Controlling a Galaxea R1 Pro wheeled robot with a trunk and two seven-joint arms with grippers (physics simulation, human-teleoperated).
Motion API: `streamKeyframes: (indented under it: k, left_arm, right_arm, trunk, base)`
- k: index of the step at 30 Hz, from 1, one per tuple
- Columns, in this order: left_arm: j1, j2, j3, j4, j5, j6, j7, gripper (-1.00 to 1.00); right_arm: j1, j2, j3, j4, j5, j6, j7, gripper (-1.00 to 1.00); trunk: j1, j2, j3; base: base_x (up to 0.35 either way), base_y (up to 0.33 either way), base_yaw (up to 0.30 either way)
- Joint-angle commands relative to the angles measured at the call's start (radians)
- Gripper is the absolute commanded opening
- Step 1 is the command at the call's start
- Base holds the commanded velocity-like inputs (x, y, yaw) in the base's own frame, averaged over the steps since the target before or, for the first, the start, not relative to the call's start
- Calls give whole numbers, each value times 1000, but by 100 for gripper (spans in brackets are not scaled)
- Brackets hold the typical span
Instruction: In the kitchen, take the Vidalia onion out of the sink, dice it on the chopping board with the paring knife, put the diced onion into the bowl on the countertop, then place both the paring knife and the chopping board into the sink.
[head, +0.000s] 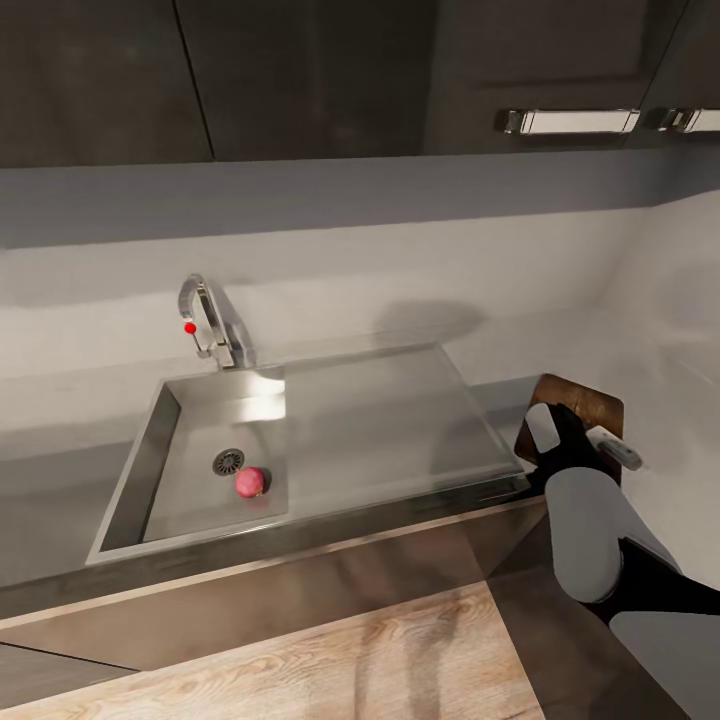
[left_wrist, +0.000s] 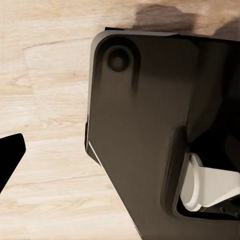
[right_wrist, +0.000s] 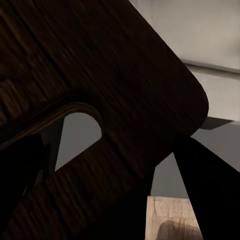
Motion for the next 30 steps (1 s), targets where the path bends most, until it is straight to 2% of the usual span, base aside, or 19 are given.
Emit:
streamKeyframes:
  k: [1, 6, 13, 24, 27, 30]
  left_arm:
    - [0, 0, -1, -2, 10, 0, -1, 100]
    - [0, 0, -1, -2, 10, 0, -1, 100]
    - [0, 0, -1, -2, 10, 0, -1, 100]
    - [0, 0, -1, -2, 10, 0, -1, 100]
    - [0, 0, -1, -2, 10, 0, -1, 100]
    - [0, 0, -1, -2, 10, 0, -1, 100]
  right_arm:
    - [0, 1, -4, 11, -19, 5, -3, -100]
    - [0, 1, -4, 9, -19, 6, -3, -100]
    - [0, 2, -4, -8, -20, 62, -3, -100]
    - [0, 2, -4, -26, -20, 71, -5, -100]
    - [0, 18, -1, -88, -20, 119, -4, -100]
    - [0, 49, -1, -157, -20, 166, -4, -100]
  trunk:
    - [1, -1, -2]
    - [1, -1, -2]
    - [1, -1, -2]
    - [1, -1, -2]
    - [1, -1, -2]
    - [1, -1, -2]
  base:
    - [0, 0, 0]
    - [0, 0, 0]
    - [0, 0, 0]
    - [0, 0, 0]
    - [0, 0, 0]
    - [0, 0, 0]
